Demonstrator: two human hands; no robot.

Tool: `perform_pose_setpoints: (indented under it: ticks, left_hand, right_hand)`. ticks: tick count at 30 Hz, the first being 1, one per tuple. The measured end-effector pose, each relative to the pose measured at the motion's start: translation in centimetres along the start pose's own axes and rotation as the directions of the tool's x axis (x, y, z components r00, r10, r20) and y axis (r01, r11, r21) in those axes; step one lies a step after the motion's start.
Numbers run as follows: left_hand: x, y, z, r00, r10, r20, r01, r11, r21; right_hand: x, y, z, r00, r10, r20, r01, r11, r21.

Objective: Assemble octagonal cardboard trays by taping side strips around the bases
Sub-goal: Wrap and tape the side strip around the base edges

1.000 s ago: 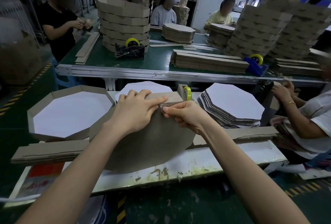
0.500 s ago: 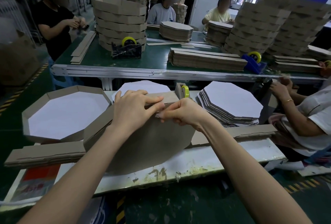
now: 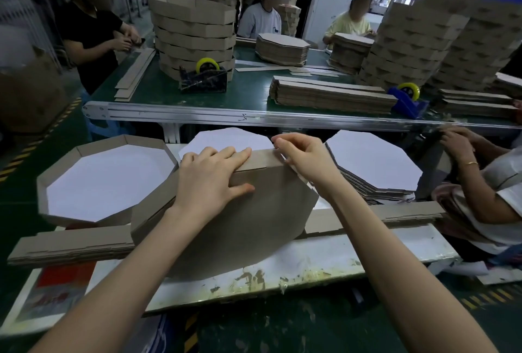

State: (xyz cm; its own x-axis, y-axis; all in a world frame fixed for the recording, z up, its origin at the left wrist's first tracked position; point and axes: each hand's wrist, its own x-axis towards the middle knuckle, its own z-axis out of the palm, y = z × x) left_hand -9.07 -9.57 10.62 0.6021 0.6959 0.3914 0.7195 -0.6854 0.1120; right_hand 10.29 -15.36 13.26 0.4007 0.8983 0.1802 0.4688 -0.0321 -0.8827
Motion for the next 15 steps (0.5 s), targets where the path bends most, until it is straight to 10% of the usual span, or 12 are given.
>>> perform_pose_setpoints:
  ticks: [15]
  left_hand:
    - [4.7, 4.6, 1.1, 0.985, 0.112, 0.134, -0.129, 0.984, 0.121]
  right_hand:
    - [1.7, 3.1, -1.0, 0.933, 0.038, 0.358, -0.022, 0.999, -0.047]
